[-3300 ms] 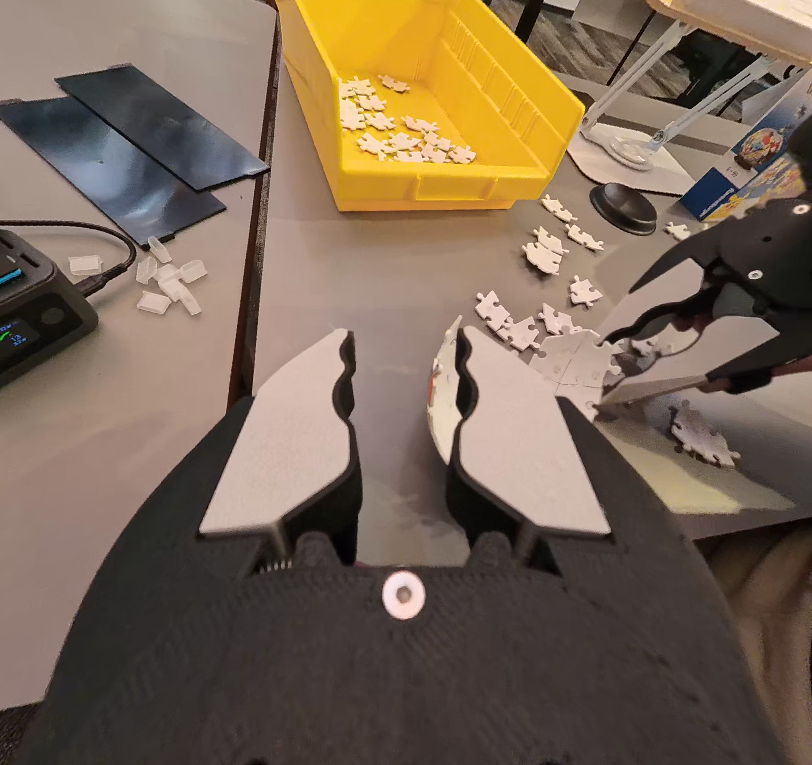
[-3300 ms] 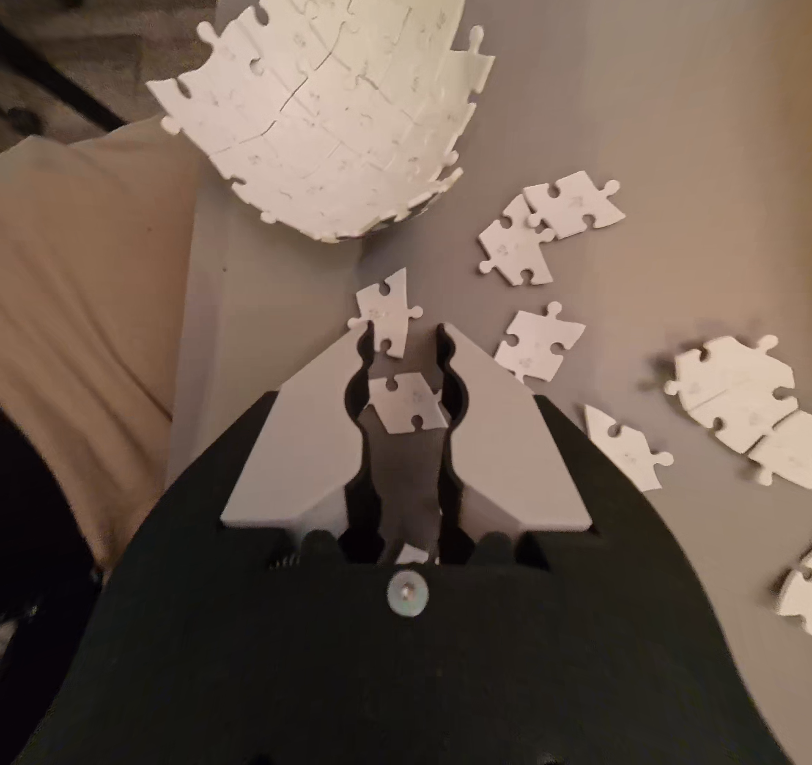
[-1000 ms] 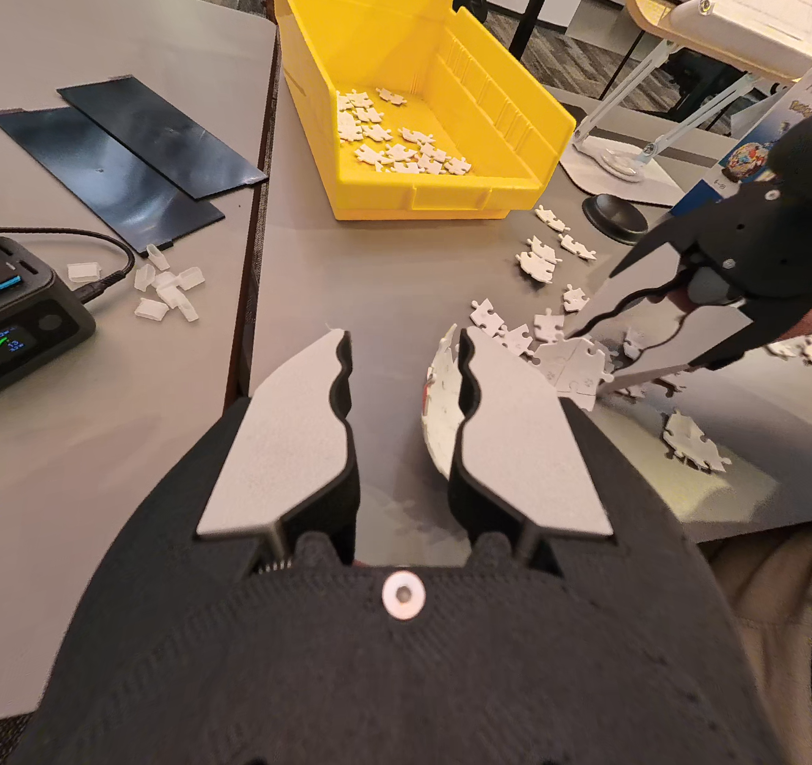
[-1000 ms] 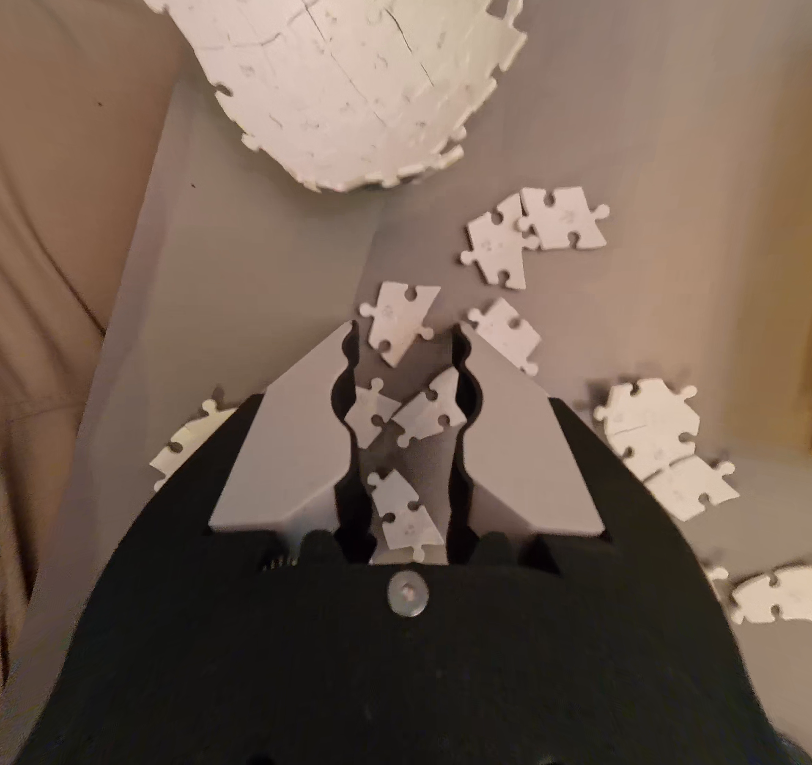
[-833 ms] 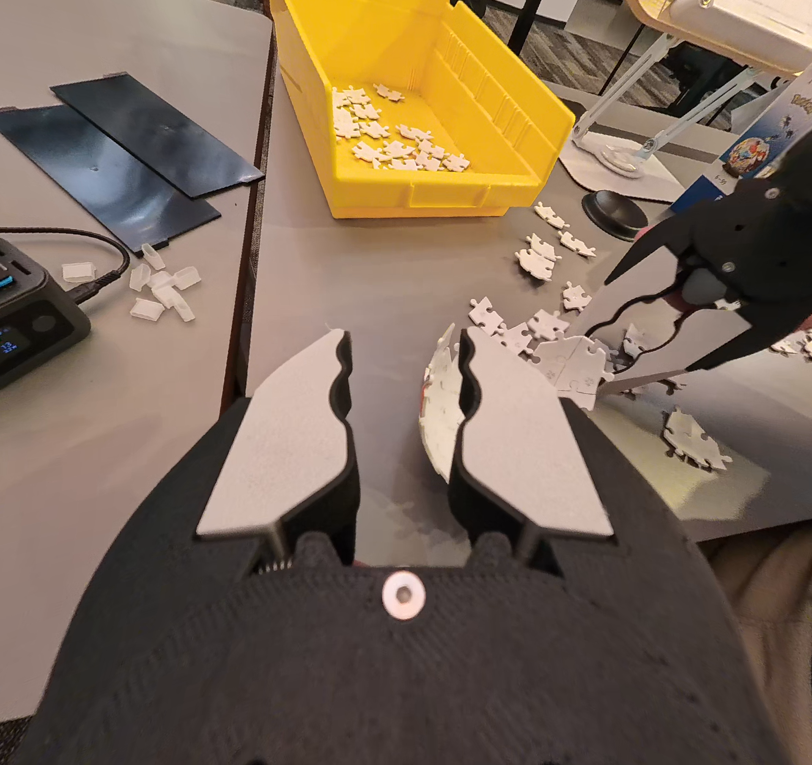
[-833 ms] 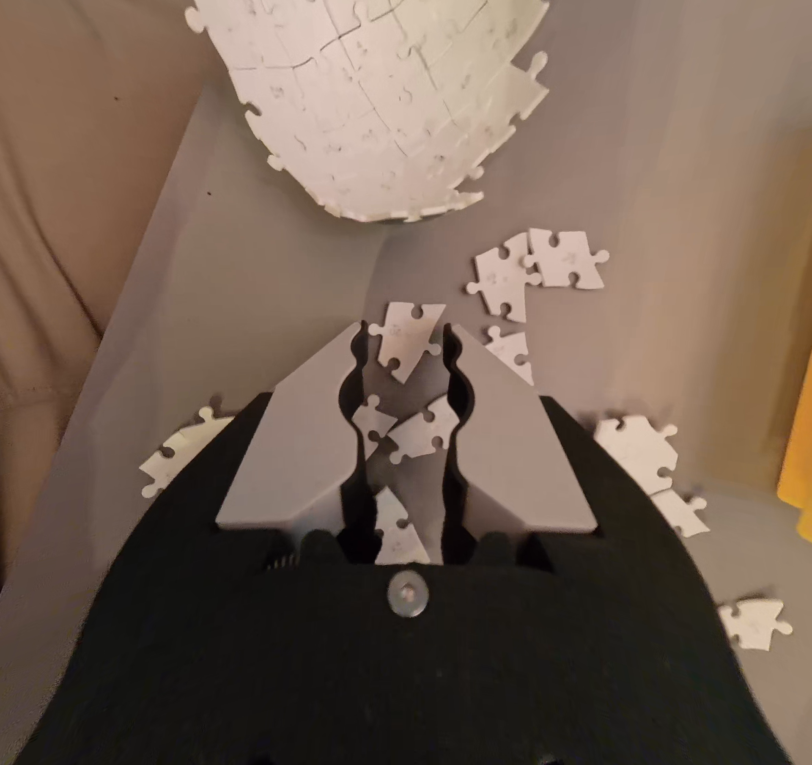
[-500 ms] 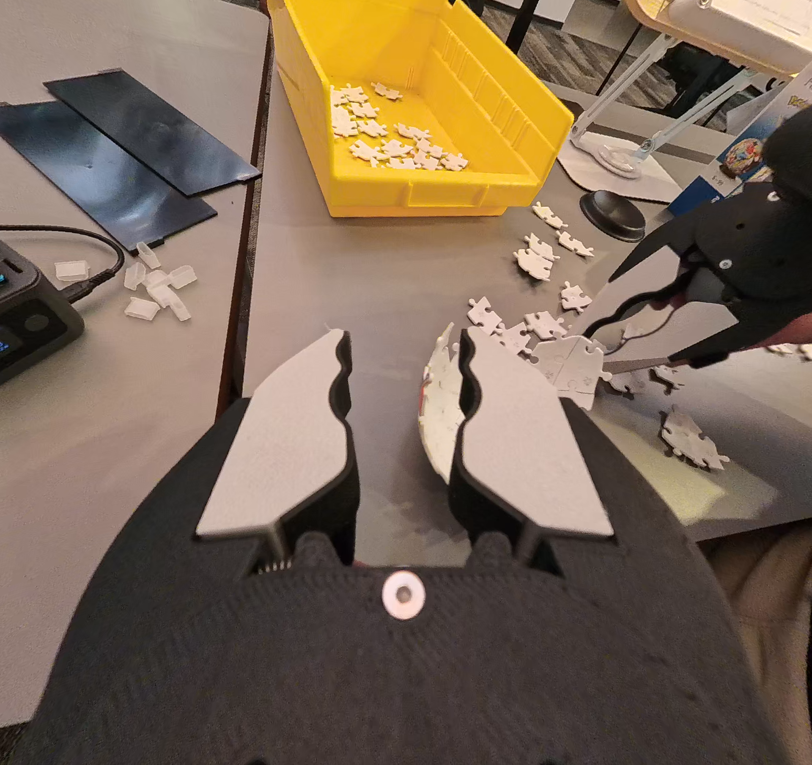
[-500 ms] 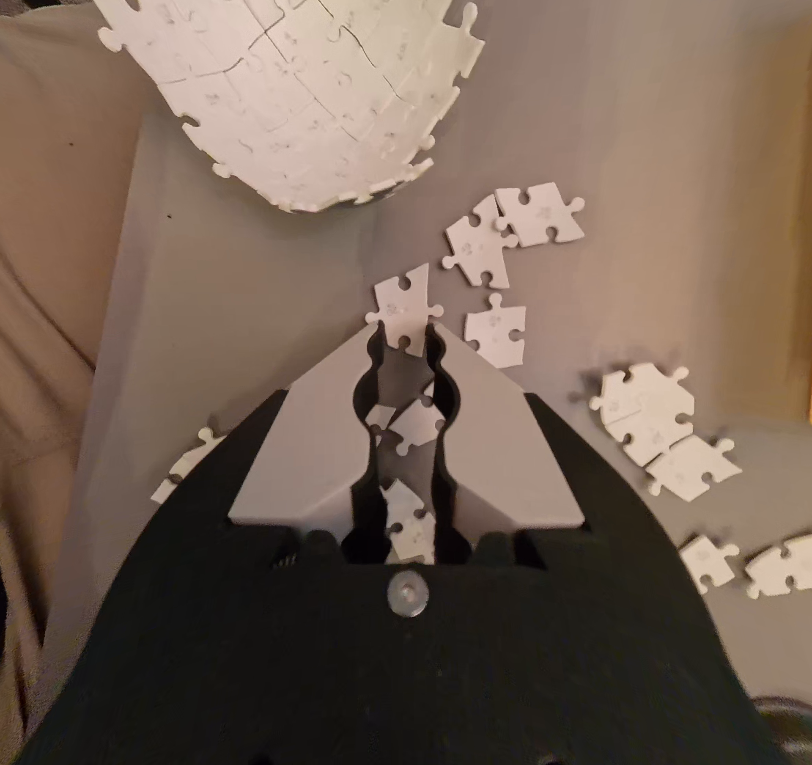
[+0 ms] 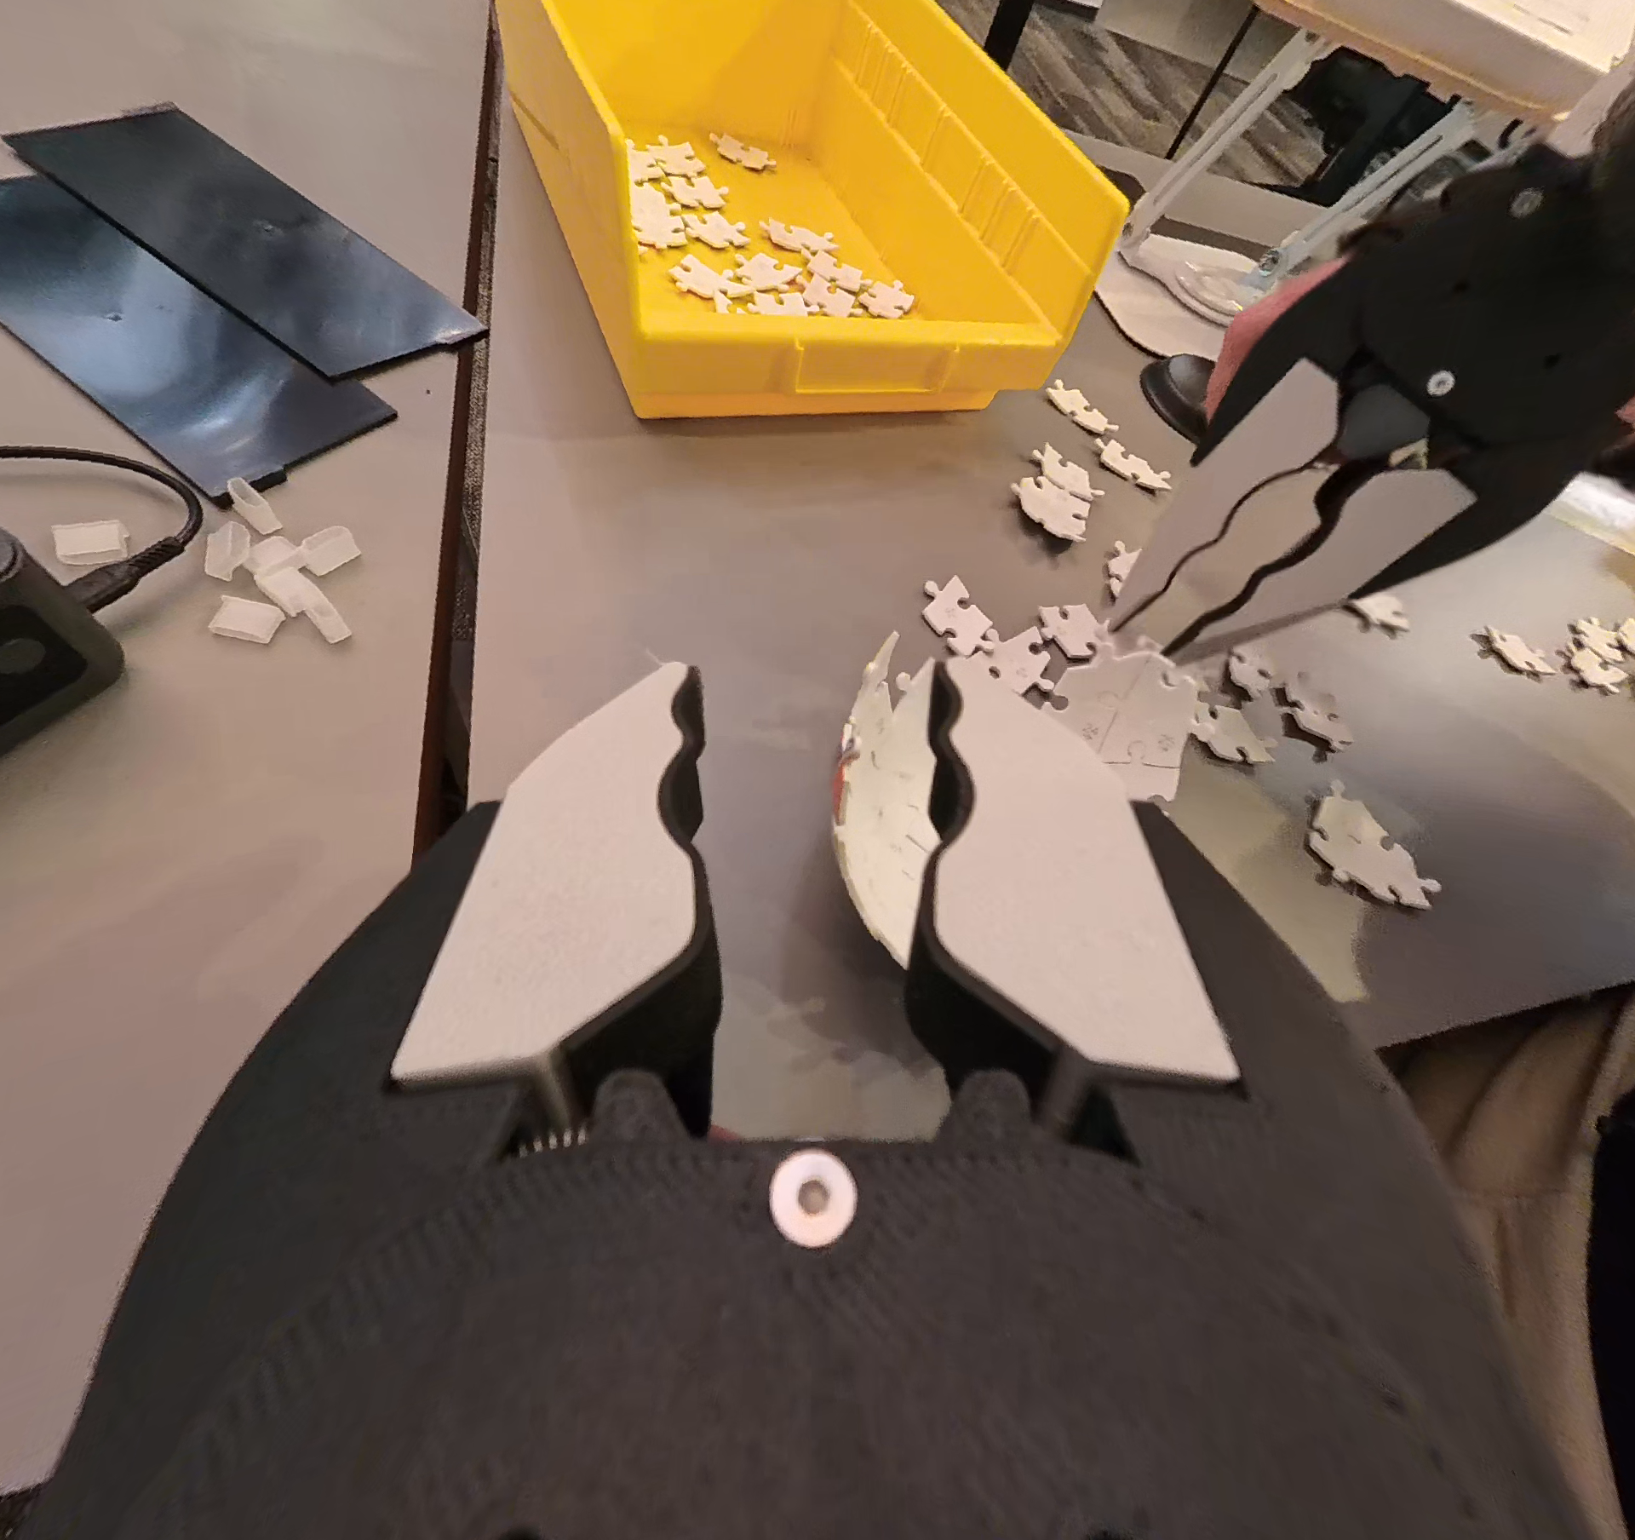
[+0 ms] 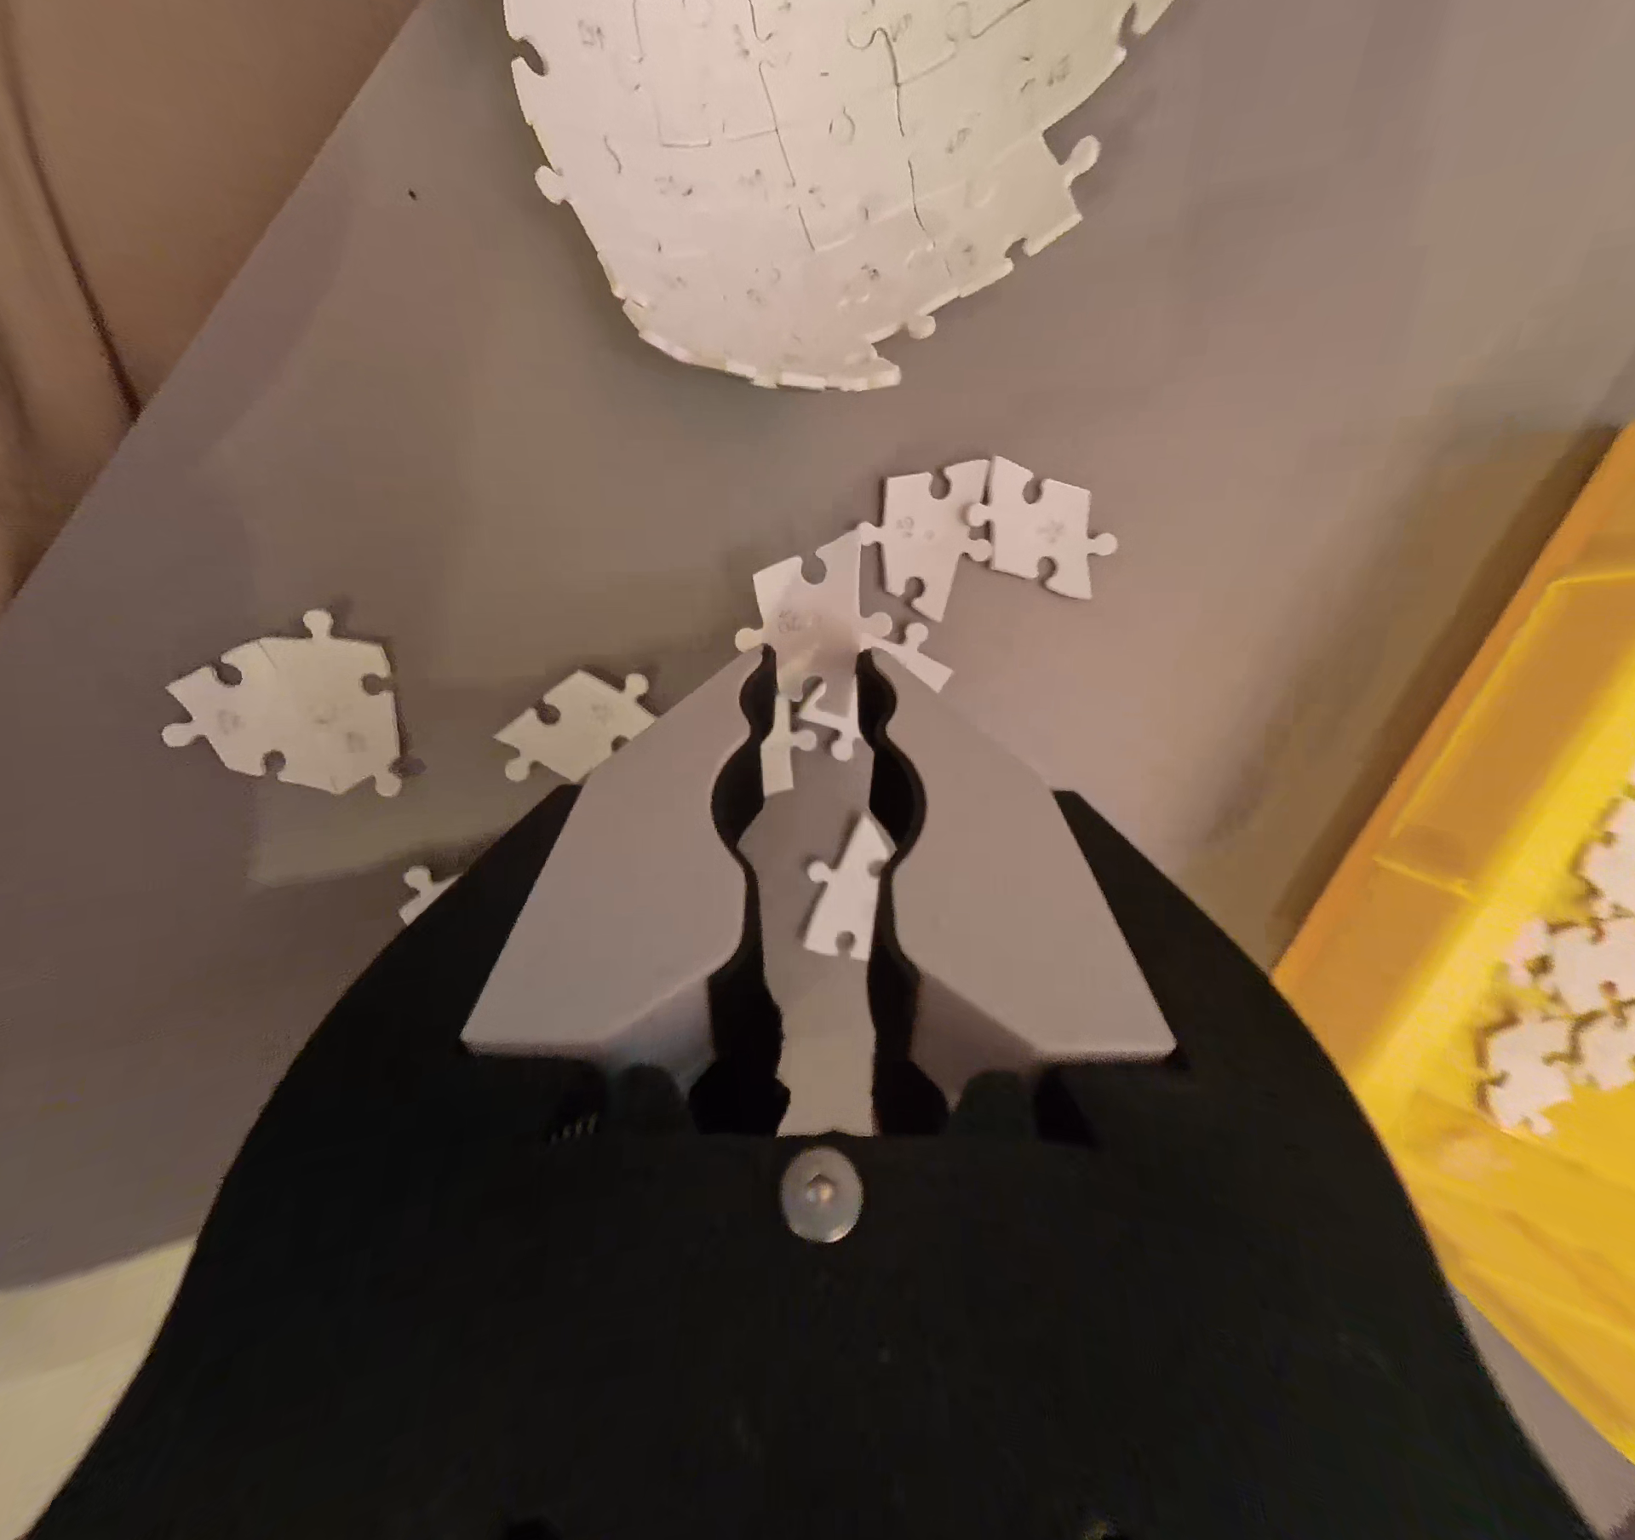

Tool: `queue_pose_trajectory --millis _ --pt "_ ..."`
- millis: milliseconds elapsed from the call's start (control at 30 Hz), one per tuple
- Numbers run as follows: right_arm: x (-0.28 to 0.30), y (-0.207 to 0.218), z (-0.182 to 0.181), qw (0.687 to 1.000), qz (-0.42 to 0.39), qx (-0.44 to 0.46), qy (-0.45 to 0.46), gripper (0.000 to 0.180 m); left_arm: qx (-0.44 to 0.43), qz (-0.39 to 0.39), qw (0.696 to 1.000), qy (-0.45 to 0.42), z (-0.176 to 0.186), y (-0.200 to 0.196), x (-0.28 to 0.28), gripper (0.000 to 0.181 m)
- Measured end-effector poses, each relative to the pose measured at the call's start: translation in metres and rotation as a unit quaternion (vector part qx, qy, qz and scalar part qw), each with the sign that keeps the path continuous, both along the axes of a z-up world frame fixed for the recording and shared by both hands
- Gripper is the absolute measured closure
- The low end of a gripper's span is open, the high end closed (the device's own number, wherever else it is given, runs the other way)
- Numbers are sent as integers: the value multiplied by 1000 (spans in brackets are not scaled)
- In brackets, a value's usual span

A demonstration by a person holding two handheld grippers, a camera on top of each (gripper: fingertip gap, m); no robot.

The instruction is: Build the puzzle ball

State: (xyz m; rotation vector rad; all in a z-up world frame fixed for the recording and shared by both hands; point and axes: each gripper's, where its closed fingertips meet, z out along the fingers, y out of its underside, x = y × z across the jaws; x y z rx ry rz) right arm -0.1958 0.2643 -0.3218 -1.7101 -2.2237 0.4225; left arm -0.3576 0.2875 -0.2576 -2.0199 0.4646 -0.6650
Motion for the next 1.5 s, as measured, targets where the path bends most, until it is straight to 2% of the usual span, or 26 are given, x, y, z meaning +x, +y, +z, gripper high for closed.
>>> queue_pose_trajectory --millis 133,233,400,500,567,633,733,833,900,967,1000,1067,1200,1267,1400,1500 --pt "-3 9 30 999 24 37 28 164 24 -21 999 -32 25 -4 10 132" --pt "-11 11 62 992 58 98 51 164 30 -63 996 -50 49 -12 35 136" --pt "-23 3 102 974 113 184 73 164 -73 -181 977 -84 55 -33 98 140" --pt "-27 -3 116 961 136 230 73 164 -113 -215 963 -116 53 -37 121 145" --pt "-28 -6 121 953 150 257 66 164 -126 -226 954 -151 56 -40 128 155" --pt "-30 -12 125 947 158 271 70 164 -133 -235 944 -191 60 -43 132 174" --pt "-33 -13 128 942 157 289 76 163 -129 -227 944 -202 59 -41 131 178" --pt "-36 -2 138 961 69 233 129 162 -103 -207 947 -223 66 -34 122 178" --pt "-41 4 140 975 -30 115 187 159 -70 -188 947 -250 75 -27 113 178" --pt "-45 11 136 966 -120 -11 229 161 -41 -177 946 -270 81 -23 106 178" --pt "-50 10 135 955 -139 -71 252 160 -31 -173 948 -265 81 -21 104 178" --pt "-56 12 134 932 -174 -143 283 168 -9 -170 947 -273 85 -21 100 178" --pt "-63 10 143 890 -185 -254 332 171 20 -172 949 -263 87 -21 99 178" --pt "-62 9 143 887 -180 -266 331 169 39 -159 956 -245 87 -18 94 178" --pt "-65 9 158 862 -174 -310 361 162 50 -143 957 -246 87 -12 87 178" --pt "-76 4 157 860 -166 -312 367 169 45 -157 960 -228 81 -15 94 178"
